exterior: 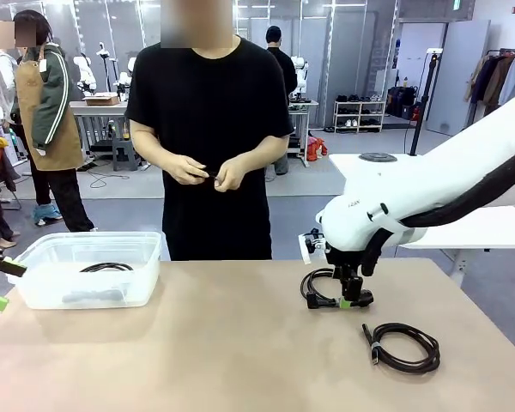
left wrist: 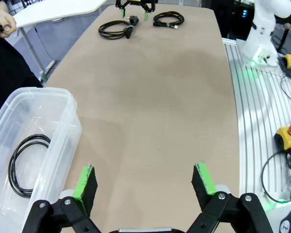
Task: Organize and store the cables.
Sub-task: Place the Power Cable into the Organizing box.
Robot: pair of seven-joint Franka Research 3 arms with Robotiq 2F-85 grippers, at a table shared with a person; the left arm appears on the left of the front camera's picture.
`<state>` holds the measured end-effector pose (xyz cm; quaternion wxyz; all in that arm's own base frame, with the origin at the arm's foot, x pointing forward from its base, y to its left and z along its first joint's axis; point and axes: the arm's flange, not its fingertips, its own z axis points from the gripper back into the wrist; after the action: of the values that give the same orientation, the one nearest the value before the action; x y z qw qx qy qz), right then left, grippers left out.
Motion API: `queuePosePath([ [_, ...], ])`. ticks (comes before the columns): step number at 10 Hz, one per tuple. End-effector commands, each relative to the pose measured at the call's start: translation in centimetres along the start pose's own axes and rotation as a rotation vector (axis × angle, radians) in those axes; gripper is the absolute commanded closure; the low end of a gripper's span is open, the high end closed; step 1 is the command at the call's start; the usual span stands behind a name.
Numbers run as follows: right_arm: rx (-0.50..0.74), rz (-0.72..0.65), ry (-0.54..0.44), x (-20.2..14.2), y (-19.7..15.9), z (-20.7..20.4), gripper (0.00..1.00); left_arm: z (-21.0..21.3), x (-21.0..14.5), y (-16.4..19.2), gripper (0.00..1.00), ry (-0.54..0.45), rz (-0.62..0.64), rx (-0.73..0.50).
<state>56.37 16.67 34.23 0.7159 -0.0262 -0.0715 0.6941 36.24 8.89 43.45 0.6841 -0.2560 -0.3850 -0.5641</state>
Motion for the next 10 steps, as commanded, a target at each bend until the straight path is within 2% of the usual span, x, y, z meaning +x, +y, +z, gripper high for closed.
queuePosePath([
  [1, 0.036, -0.021, 0.048, 0.7, -1.8, -1.4, 0.0, 0.2, 0.3, 0.1, 0.0, -0.026, 0.004, 0.001],
  [8, 0.144, -0.026, 0.041, 0.0, -3.4, -4.7, 0.0, 0.2, 0.3, 0.1, 0.0, -0.026, 0.004, 0.001],
  [9, 0.156, -0.027, 0.019, -0.1, -3.6, -4.8, 0.17, 0.2, 0.3, 0.1, 0.0, -0.026, 0.004, 0.001],
  [10, 0.161, -0.022, 0.033, -0.1, -3.5, -5.0, 0.58, 0.2, 0.3, 0.1, 0.0, -0.026, 0.004, 0.001],
])
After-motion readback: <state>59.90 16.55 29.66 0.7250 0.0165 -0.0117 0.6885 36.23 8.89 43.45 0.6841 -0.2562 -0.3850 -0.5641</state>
